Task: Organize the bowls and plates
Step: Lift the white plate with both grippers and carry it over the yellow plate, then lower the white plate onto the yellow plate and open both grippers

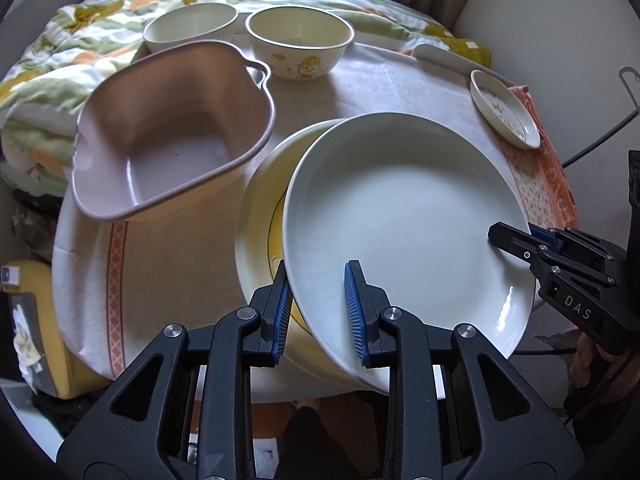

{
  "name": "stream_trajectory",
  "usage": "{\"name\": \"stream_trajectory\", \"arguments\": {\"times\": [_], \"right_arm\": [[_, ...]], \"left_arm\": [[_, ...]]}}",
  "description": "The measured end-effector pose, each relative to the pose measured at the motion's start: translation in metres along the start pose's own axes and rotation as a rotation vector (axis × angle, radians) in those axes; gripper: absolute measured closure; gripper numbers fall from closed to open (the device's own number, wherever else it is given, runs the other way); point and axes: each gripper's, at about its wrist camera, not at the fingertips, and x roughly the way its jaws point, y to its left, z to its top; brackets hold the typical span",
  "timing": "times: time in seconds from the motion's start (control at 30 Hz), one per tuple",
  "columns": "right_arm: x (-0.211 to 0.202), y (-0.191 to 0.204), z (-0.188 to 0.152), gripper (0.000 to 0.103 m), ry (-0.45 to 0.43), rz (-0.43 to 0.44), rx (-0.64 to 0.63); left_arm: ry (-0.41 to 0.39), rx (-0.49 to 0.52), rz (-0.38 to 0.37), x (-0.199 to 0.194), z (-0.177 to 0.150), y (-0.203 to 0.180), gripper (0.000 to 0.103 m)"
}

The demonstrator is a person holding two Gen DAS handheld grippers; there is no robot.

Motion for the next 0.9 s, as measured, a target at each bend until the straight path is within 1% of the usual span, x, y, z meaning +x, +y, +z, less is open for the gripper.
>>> {"name": "stream_trajectory", "arguments": {"times": [0.2, 0.4, 0.5, 0.63, 0.9], "right_arm": [[0.007, 0.007, -0.005, 0.085, -0.014, -0.051, 0.004], [0.011, 0.008, -0.004, 0.085, -0.018, -0.069, 0.0], [0.013, 0.008, -0.004, 0.085, -0.022, -0.073, -0.011], [0.014, 0.009, -0.002, 0.085, -0.026, -0.078, -0.015], [0.014, 0.011, -0.003, 0.085, -0.033, -0.09, -0.034]], "left_arm": [[0.008, -0.014, -0.022, 0.015, 0.002, 0.006, 0.08], [0.008, -0.015, -0.023, 0.023, 0.005, 0.008, 0.08], [0.009, -0.008, -0.011, 0.025, 0.005, 0.009, 0.08], [0.004, 0.021, 0.028, 0.027, 0.007, 0.002, 0.08], [-0.001, 0.129, 0.164, 0.03, 0.008, -0.015, 0.08]]}}
